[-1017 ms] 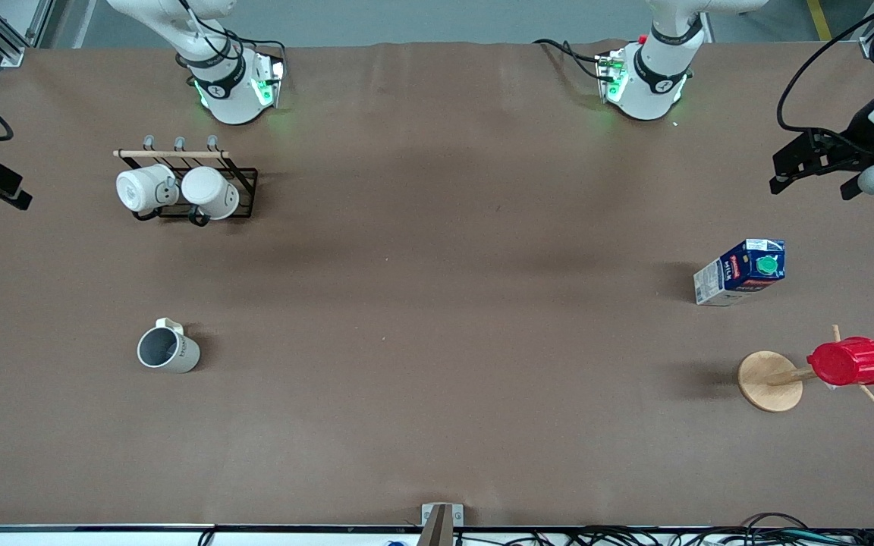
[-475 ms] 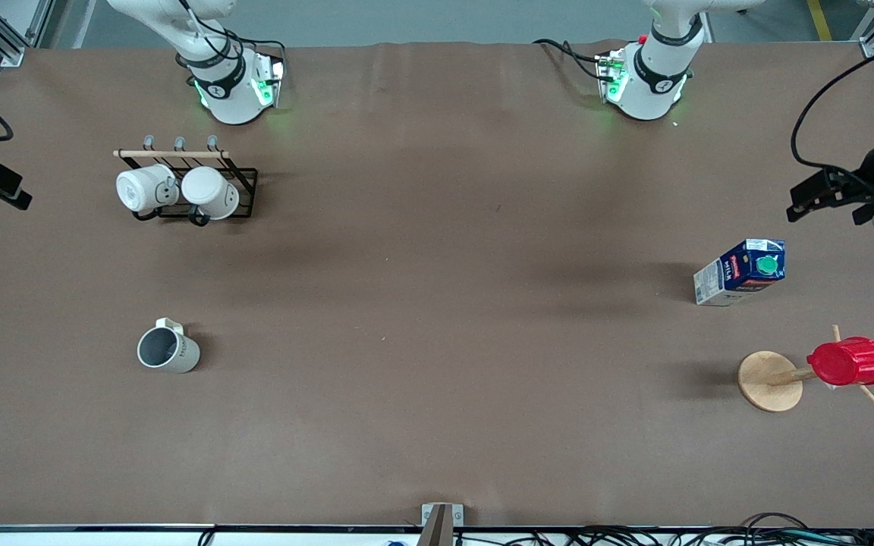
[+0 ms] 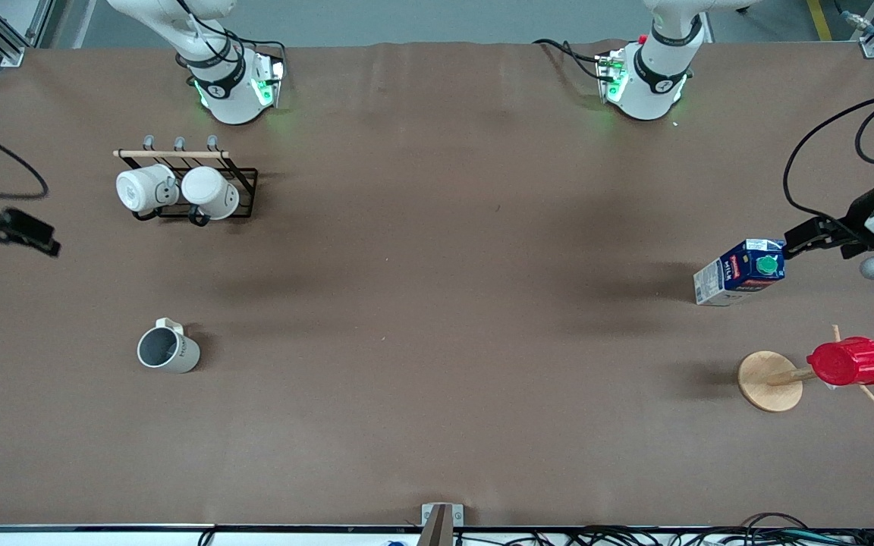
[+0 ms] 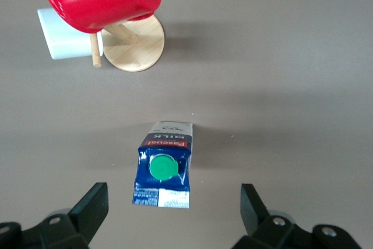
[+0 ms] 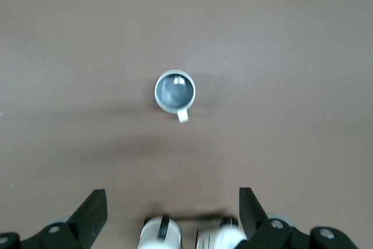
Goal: Place cup and milk on table
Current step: 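Reach the right gripper to the grey mug while the left gripper reaches the milk carton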
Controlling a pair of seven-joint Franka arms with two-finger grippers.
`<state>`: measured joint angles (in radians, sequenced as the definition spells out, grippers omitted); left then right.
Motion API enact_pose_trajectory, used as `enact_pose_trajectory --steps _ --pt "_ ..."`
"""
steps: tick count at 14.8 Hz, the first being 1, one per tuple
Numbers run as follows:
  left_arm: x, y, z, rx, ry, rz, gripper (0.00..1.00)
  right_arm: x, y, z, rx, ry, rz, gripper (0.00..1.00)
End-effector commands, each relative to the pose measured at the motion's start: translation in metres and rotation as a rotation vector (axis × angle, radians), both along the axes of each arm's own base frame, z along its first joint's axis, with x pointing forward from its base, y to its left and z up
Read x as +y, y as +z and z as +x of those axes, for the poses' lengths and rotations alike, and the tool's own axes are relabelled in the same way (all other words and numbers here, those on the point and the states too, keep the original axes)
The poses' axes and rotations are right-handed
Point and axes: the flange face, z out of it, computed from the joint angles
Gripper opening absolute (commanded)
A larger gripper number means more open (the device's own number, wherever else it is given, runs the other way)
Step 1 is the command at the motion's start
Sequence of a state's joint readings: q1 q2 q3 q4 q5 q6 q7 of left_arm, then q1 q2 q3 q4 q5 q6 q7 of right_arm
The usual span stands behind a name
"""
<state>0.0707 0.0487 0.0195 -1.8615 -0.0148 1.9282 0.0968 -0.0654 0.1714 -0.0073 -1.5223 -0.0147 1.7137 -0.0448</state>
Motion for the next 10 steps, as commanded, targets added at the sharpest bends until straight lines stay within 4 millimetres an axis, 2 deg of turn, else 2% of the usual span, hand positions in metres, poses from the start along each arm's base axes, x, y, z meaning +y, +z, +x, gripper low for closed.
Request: enact_pose_trajectory --steps 1,5,7,10 --pt "0.002 -0.022 0.000 0.006 -0.007 0.001 1.00 -0.013 -0.067 0.018 -0.023 0.046 -0.004 1.00" --pt "0.007 -0.051 0.002 0.046 -0.003 0.000 1.00 -0.036 -0.177 0.033 -0.065 0.093 -0.014 1.00" --pt "0.011 -0.068 -0.001 0.064 -0.008 0.001 1.00 -0.036 -0.229 0.035 -0.096 0.100 -0.018 1.00" --pt "0.016 -0.092 -0.004 0.076 0.002 0.000 1.00 -0.033 -0.292 0.035 -0.115 0.108 -0.022 1.00"
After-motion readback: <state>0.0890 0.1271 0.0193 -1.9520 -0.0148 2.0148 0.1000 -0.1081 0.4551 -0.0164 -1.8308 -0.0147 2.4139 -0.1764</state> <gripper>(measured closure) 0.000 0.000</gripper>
